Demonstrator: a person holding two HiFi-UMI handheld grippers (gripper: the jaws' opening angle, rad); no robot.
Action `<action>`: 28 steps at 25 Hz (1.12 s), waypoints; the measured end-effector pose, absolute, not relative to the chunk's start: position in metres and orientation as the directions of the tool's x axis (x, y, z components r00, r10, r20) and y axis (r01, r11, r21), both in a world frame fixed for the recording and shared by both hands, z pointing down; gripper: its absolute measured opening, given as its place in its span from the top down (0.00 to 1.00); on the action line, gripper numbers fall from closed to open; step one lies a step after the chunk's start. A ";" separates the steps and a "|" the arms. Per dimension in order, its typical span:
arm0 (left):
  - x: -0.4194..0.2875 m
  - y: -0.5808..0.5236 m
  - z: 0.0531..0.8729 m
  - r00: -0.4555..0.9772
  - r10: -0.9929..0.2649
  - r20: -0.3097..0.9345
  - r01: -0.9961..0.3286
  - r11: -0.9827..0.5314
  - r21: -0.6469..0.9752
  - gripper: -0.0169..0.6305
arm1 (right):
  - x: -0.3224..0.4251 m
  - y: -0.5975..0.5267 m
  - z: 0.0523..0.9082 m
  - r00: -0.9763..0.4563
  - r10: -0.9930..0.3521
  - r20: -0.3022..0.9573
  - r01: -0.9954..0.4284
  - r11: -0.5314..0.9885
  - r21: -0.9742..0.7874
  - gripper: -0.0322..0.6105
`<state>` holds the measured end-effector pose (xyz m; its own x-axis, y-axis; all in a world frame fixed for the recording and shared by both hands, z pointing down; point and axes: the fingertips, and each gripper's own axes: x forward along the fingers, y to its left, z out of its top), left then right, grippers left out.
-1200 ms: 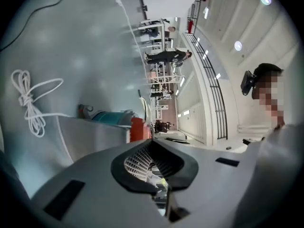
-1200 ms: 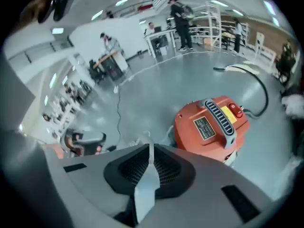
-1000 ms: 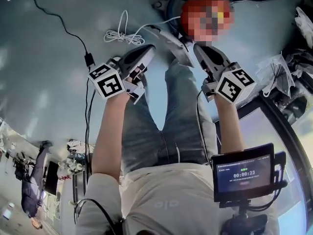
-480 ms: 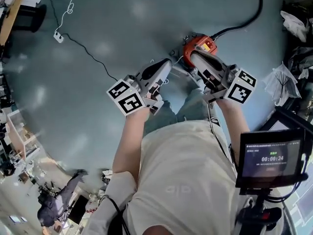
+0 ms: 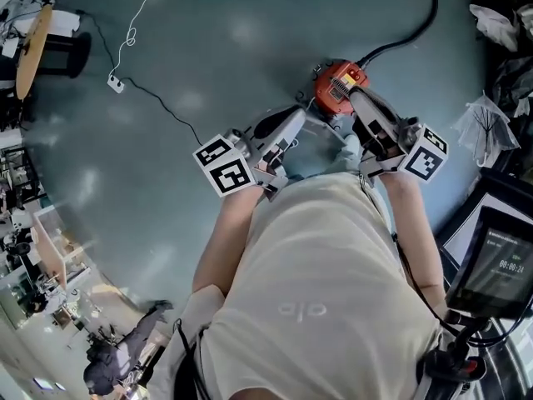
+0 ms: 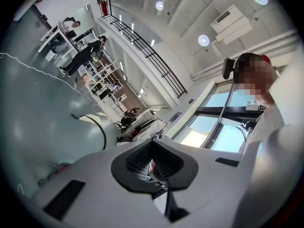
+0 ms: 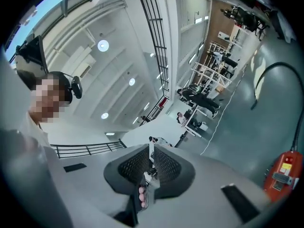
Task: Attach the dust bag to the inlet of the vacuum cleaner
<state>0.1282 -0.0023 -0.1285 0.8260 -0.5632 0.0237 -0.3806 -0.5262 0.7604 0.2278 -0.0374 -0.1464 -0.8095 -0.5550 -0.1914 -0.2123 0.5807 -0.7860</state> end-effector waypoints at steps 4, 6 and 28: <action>0.131 -0.003 -0.132 0.836 -0.548 0.012 -0.365 -0.541 0.757 0.96 | 0.226 -0.036 -0.141 -0.807 -0.563 -0.179 -0.231 0.580 -0.781 0.89; 0.130 -0.005 -0.134 0.833 -0.553 0.009 -0.376 -0.555 0.742 0.96 | 0.226 -0.037 -0.136 -0.806 -0.574 -0.148 -0.268 0.575 -0.773 0.94; 0.120 -0.006 -0.119 0.775 -0.632 0.005 -0.445 -0.541 0.714 0.96 | 0.212 -0.026 -0.134 -0.847 -0.515 -0.132 -0.245 0.599 -0.762 0.94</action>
<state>0.1197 -0.0063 -0.1191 0.7752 -0.6317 0.0051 -0.4452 -0.5406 0.7138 0.2117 -0.0264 -0.1340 -0.8468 -0.5152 -0.1323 -0.2453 0.5989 -0.7623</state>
